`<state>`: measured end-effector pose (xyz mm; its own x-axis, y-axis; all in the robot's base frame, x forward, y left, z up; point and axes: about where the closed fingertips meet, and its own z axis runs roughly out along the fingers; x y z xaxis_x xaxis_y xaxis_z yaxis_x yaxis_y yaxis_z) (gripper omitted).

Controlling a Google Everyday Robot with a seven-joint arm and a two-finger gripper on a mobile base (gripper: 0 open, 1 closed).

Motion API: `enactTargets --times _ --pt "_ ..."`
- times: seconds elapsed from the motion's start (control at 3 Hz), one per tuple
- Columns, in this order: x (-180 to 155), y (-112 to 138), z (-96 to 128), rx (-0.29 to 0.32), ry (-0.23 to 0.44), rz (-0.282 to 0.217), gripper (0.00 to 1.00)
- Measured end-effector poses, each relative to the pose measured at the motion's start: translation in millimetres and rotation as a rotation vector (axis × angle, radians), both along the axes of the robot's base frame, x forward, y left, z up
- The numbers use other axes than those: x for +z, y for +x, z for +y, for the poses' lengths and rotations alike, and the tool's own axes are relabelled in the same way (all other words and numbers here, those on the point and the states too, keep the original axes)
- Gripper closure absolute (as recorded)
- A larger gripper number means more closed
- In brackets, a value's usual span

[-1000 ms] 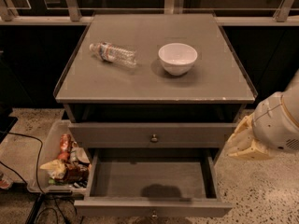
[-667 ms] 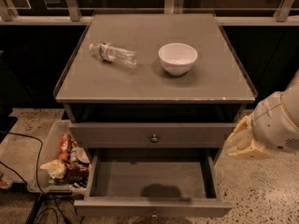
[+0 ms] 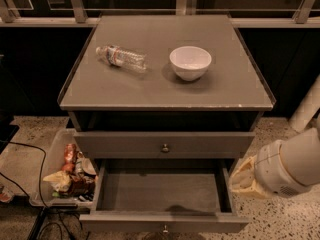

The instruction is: Close middle drawer

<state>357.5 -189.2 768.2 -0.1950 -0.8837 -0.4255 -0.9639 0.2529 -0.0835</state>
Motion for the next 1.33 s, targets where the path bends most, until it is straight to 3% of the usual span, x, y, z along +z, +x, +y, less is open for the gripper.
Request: enactTargets --times 0.33,0.67,1.0,1.33 --pt "-52.5 3.7 -4.3 -0.029 0.040 -0.011 1.00" --pt "-100.2 9.7 -11.5 -0.030 0.071 0.035 1.00" --pt "-100.7 9.4 -11.1 -0.030 0.071 0.036 1.00" --pt "-130.4 2.1 0.2 -0.025 0.080 0.060 1.00"
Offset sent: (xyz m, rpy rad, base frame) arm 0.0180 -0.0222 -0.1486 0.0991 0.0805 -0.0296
